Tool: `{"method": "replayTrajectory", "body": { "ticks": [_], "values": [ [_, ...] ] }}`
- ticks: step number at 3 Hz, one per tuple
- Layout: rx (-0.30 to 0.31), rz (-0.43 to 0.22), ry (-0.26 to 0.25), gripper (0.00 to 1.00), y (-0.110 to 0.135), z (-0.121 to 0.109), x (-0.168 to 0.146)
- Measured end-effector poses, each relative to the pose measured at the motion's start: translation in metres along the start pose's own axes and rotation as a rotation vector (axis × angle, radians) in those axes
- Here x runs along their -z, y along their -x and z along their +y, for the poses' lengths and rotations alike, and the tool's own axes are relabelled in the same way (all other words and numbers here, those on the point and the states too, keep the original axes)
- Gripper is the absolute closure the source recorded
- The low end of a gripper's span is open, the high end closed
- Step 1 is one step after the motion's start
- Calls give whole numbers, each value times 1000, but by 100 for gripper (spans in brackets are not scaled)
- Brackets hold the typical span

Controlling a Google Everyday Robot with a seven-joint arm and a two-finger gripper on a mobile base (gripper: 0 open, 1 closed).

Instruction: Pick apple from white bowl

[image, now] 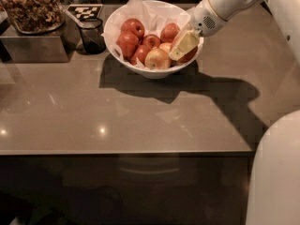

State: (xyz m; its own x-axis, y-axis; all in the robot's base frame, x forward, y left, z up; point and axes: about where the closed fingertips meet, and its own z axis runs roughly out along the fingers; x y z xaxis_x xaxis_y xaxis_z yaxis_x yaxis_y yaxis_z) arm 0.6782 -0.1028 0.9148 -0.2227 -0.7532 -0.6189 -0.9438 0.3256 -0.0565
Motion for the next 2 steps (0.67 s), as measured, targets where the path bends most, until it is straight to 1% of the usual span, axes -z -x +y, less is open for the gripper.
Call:
{"method": "replayTrajectory", "body": {
  "ticks": [1,2],
  "values": [
    [30,-66,34,100,13,11,16],
    [125,-202,140,100,56,47,53]
  ]
}}
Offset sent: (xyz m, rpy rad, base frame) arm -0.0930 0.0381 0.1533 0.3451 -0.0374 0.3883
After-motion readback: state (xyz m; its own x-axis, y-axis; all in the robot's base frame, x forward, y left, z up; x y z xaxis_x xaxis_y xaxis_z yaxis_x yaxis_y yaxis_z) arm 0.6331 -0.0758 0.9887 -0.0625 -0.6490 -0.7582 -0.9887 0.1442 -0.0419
